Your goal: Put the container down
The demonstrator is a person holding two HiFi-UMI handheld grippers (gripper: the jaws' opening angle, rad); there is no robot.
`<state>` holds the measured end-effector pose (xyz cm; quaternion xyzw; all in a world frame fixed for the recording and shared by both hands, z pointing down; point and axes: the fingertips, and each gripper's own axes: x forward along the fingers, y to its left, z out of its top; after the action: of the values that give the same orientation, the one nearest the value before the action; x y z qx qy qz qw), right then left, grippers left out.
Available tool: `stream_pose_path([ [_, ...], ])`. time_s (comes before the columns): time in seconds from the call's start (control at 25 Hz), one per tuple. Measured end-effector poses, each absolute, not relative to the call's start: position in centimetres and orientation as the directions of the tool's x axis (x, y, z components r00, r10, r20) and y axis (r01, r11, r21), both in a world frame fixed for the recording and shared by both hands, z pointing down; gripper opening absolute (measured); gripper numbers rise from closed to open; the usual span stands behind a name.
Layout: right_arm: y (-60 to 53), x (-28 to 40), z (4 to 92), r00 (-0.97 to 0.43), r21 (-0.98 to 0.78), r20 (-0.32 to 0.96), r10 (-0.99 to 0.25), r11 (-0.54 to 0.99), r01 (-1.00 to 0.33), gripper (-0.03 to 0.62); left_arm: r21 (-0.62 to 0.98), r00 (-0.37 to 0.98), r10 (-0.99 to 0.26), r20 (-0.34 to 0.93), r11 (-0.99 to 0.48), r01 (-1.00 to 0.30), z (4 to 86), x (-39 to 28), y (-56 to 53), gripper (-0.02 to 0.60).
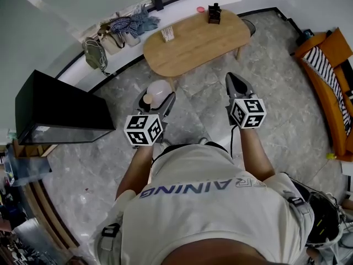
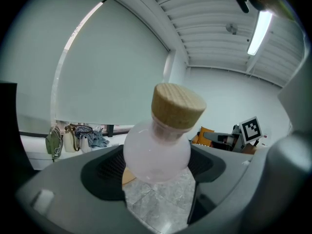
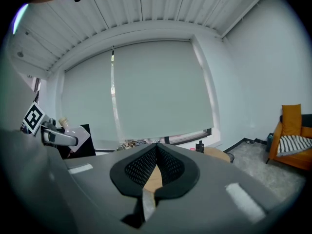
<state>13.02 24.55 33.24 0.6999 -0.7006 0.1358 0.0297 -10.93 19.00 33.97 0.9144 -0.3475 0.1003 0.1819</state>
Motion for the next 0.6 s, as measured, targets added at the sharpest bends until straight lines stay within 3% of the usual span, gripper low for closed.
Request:
stream_pose_path([
  [0.32, 25.0, 20.0, 34.8, 0.01, -0.161, 0.249, -0.969, -0.052, -0.986, 0.017, 0.288, 0.71, -0.632, 0.311, -0.649, -0.704, 34.3, -7.0, 19.1, 0.391],
  [0.6, 22.9, 20.5, 35.9, -0.003, -0.169, 0.251, -0.968, -0.041, -0.985, 0.017, 0.308, 0.713, -0.617, 0.332, -0.644, -0.701, 36.0, -5.6, 16.8, 0.391],
])
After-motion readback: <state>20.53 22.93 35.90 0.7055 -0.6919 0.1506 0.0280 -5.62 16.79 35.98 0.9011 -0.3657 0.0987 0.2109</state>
